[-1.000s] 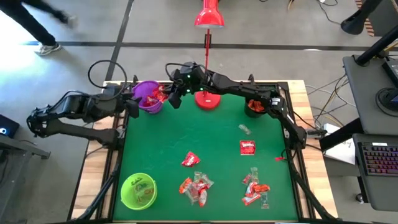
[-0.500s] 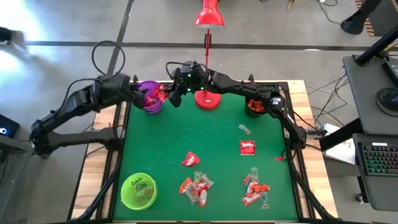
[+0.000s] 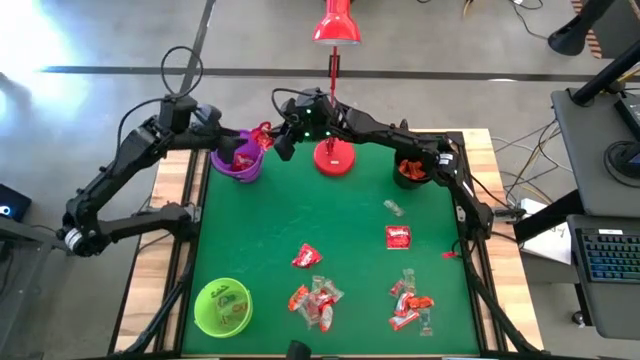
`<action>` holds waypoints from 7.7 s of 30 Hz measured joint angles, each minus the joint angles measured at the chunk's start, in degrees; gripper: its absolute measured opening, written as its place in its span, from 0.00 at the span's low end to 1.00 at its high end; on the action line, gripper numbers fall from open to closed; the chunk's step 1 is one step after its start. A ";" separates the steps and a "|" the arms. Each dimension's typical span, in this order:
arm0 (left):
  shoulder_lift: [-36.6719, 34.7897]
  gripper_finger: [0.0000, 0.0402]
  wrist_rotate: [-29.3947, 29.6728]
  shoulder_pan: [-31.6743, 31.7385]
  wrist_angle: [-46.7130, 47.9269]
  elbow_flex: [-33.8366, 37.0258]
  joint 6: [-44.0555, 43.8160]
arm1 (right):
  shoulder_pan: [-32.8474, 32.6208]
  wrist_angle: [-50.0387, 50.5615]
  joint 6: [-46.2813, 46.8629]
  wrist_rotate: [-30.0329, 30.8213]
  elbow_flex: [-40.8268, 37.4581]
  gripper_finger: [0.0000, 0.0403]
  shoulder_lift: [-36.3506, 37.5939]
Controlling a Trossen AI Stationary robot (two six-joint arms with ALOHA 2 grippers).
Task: Sort candy
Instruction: Put the red candy into the violet bucket
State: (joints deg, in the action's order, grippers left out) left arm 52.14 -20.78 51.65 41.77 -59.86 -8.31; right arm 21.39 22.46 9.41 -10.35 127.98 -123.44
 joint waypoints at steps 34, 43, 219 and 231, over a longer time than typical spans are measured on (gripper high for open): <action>10.97 0.02 -11.21 1.15 -10.28 -0.44 4.85 | 0.26 -0.15 1.91 -0.59 -0.02 0.05 0.01; 10.95 0.01 -11.22 1.13 -10.12 -0.44 6.06 | 0.40 -0.26 3.83 -1.69 -0.02 0.23 0.08; 8.87 0.34 8.13 4.67 15.27 -0.37 21.03 | -16.48 26.85 -24.26 3.92 -4.34 0.03 -6.64; 13.25 0.46 -13.56 4.63 13.67 -0.37 11.49 | -8.70 18.33 -20.91 12.31 6.00 0.03 -6.38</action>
State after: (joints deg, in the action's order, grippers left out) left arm 65.40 -34.34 56.28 55.44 -60.23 3.18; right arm 12.68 40.79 -11.50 1.96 133.99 -129.82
